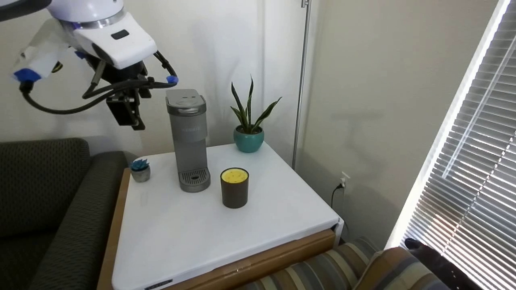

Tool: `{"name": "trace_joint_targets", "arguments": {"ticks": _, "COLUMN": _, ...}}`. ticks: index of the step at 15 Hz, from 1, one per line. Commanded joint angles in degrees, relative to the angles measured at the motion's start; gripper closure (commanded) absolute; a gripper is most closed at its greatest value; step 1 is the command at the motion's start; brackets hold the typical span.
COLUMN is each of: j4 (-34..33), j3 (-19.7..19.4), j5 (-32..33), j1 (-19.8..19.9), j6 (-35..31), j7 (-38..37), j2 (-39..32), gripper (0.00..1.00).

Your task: Open the coffee maker

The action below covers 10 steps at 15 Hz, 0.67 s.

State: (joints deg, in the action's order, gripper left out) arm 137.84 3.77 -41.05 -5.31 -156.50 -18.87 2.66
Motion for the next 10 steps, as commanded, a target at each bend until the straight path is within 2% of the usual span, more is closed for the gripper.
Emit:
{"name": "trace_joint_targets", "arguments": {"ticks": 1, "j4": -5.72, "j3": -1.39, "j5": -8.97, "j1": -0.15, "j6": 7.43, "j7": 15.49, "j2": -4.53, "gripper": 0.00}}
{"name": "trace_joint_targets", "arguments": {"ticks": 3, "j4": -7.72, "j3": -1.81, "j5": -5.37, "j1": 1.71, "j6": 14.26, "j7": 19.74, "j2": -6.32, "gripper": 0.00}}
{"name": "trace_joint_targets", "arguments": {"ticks": 5, "j4": -9.54, "j3": -3.03, "j5": 3.05, "j1": 3.00, "j6": 19.08, "j7": 18.74, "j2": -8.27, "gripper": 0.00}}
{"name": "trace_joint_targets", "arguments": {"ticks": 7, "j4": -11.61, "j3": -3.75, "j5": 7.90, "j1": 3.88, "j6": 19.41, "j7": 18.47, "j2": -9.99, "gripper": 0.00}}
{"name": "trace_joint_targets", "arguments": {"ticks": 8, "j4": -12.36, "j3": -3.66, "j5": 7.06, "j1": 4.29, "j6": 18.29, "j7": 19.48, "j2": -10.49, "gripper": 0.00}}
{"name": "trace_joint_targets", "arguments": {"ticks": 9, "j4": -9.38, "j3": -2.96, "j5": 6.43, "j1": 3.81, "j6": 17.35, "j7": 17.23, "j2": -8.23, "gripper": 0.00}}
{"name": "trace_joint_targets", "arguments": {"ticks": 10, "j4": -10.33, "j3": -3.04, "j5": 6.52, "j1": 4.21, "j6": 17.35, "j7": 17.90, "j2": -8.93, "gripper": 0.00}}
